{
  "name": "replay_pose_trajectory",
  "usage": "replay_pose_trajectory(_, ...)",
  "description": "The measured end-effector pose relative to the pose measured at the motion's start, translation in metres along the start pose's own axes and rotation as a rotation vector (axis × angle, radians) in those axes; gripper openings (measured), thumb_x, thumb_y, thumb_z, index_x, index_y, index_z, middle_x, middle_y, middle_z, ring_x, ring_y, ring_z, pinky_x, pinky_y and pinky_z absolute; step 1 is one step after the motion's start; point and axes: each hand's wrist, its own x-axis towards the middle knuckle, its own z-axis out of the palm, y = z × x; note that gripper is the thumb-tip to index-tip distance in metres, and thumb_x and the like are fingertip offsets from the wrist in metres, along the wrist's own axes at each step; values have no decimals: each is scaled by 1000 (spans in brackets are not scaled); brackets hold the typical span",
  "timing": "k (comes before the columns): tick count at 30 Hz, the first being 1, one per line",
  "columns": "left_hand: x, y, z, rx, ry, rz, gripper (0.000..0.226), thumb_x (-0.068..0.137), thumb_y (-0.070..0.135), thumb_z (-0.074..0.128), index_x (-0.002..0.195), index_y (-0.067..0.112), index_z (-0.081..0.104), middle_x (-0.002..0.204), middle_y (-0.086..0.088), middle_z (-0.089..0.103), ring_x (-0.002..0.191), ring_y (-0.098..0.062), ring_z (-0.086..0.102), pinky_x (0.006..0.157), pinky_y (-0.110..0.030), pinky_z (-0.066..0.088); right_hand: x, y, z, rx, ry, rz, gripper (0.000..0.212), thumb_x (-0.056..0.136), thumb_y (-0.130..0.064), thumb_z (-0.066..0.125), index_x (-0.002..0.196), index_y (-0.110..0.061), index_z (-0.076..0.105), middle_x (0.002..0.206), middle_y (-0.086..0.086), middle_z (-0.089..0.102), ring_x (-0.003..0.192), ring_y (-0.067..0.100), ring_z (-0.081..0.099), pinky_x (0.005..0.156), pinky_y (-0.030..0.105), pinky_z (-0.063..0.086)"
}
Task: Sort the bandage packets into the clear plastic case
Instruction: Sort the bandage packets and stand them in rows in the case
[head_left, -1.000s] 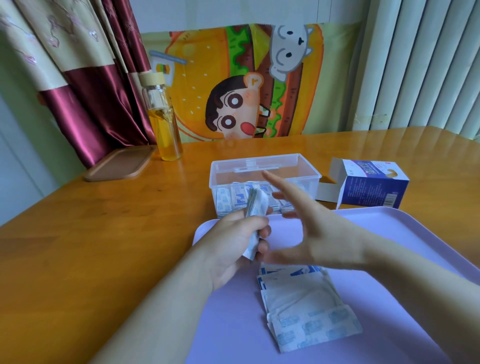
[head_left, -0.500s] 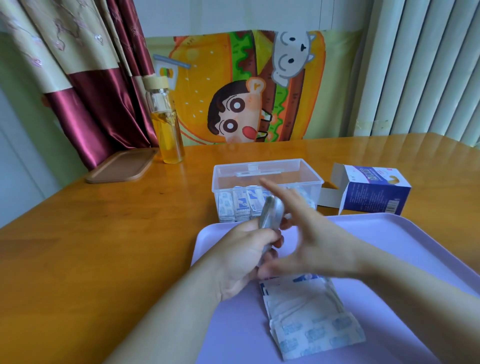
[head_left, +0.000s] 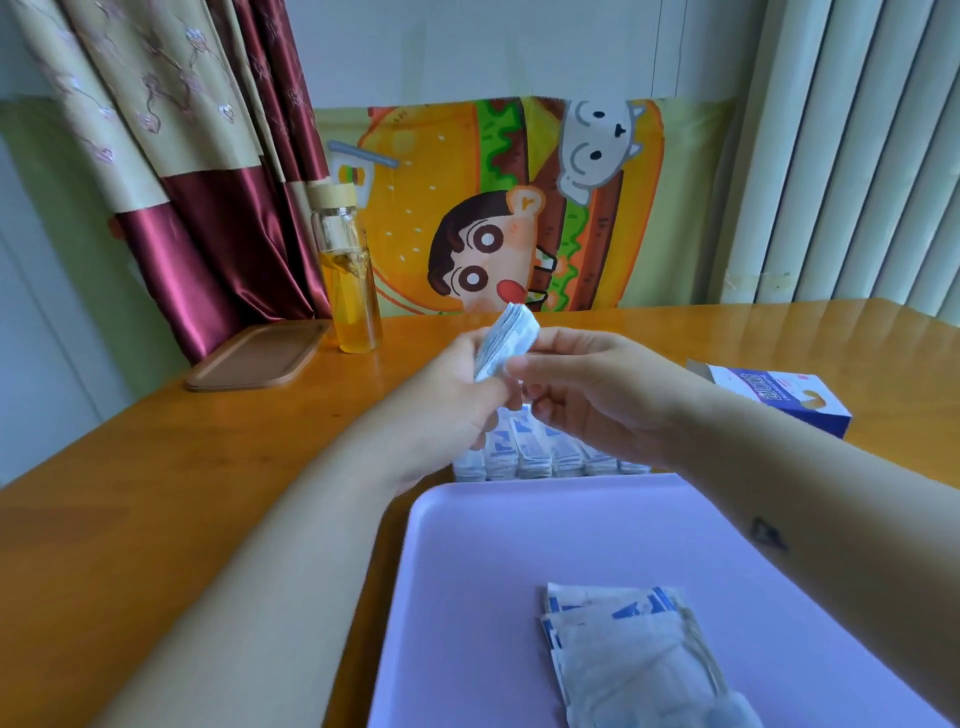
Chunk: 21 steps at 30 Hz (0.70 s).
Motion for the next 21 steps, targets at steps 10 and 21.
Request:
replay_pose_trajectory(10, 54, -25, -31, 105, 48, 32, 43, 96, 28, 50, 135, 37, 35, 85, -8, 54, 63, -15, 45, 61, -34, 43, 68, -8, 2, -326, 78, -65, 24, 85, 0, 63, 109, -2, 61, 93, 13, 64, 68, 10, 54, 66, 23, 43)
replay_pose_trajectory(21, 58, -36, -45, 402, 101, 64, 43, 96, 36, 47, 137, 32, 36, 131, 2, 49, 98, -13, 60, 81, -34, 53, 94, 3, 5, -428, 53, 50, 8, 90, -7, 58, 84, -9, 63, 76, 5, 58, 70, 12, 50, 67, 23, 45)
